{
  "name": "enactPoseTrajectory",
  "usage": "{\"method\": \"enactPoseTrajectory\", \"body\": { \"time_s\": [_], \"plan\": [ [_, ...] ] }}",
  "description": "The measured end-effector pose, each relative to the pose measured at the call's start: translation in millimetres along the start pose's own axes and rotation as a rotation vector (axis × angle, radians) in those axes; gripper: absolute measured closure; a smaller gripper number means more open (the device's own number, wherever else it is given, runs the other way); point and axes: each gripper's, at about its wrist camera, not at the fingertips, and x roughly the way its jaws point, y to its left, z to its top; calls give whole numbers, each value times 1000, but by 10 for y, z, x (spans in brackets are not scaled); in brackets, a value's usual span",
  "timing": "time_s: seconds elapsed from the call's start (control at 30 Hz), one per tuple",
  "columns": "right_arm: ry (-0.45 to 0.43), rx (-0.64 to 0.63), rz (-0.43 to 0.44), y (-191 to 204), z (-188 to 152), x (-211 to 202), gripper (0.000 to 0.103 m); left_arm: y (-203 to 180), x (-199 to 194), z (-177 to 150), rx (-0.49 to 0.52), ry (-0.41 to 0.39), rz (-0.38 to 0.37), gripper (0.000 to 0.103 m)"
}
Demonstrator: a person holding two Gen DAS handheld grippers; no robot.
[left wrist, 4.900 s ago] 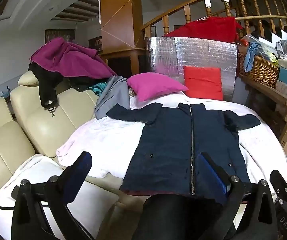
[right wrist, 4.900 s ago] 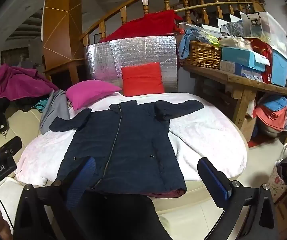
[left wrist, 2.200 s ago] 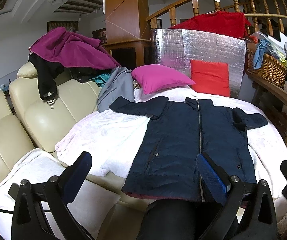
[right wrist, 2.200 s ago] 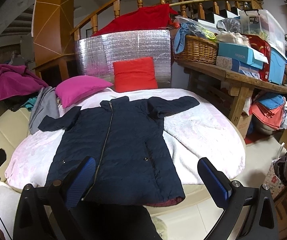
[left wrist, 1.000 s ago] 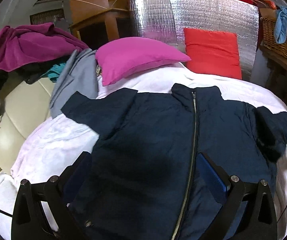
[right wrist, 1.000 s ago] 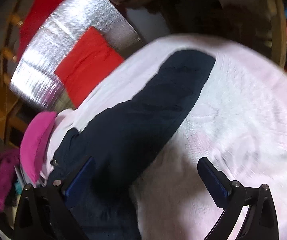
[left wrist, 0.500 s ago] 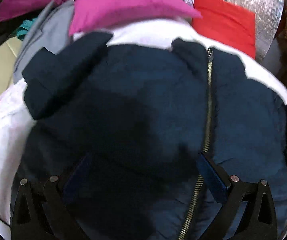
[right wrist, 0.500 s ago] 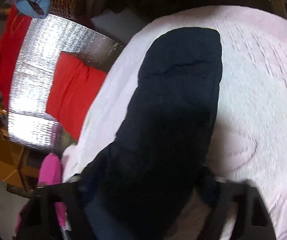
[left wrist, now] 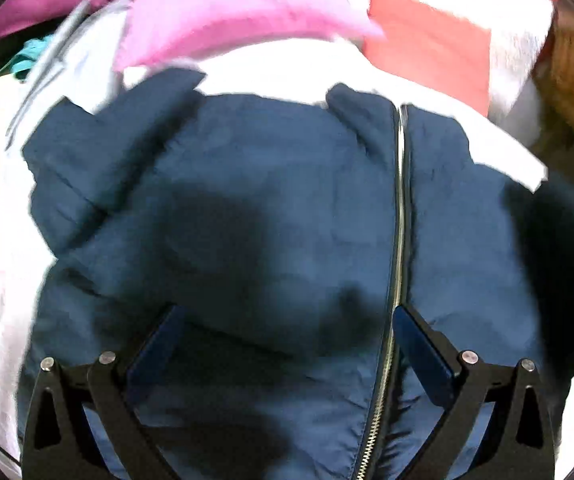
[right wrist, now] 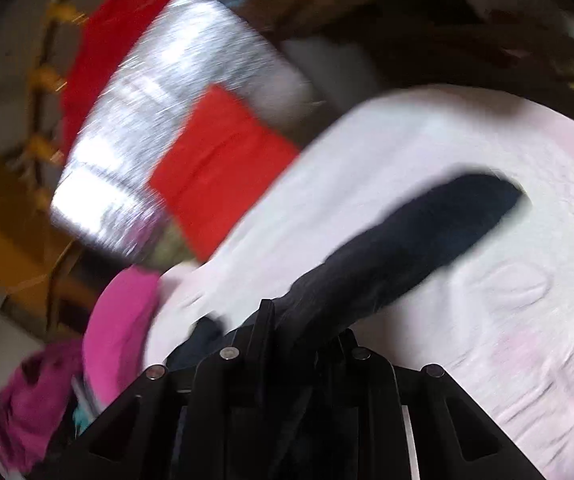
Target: Fold large clothes
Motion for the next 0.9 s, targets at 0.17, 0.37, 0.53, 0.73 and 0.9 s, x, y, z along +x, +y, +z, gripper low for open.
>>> {"method": "enactPoseTrajectory", "body": {
  "time_s": [0.17, 0.37, 0.53, 0.73, 0.9],
  "plan": [
    [87, -88, 69, 633, -576, 74, 78, 274, -259, 91, -73, -85, 55, 0],
    [180, 20, 51, 578, -1299, 261, 21, 508, -344, 122, -153, -97, 25, 0],
    [212, 196, 100, 185, -1580, 43, 21, 447, -320, 88, -177, -86, 9, 0],
    [90, 260, 154, -233, -1335, -544, 21, 226, -401, -52, -106, -106, 0, 0],
    [51, 424, 175, -655, -1143, -650, 21, 124, -412, -47, -68, -128, 28, 0]
  ]
}}
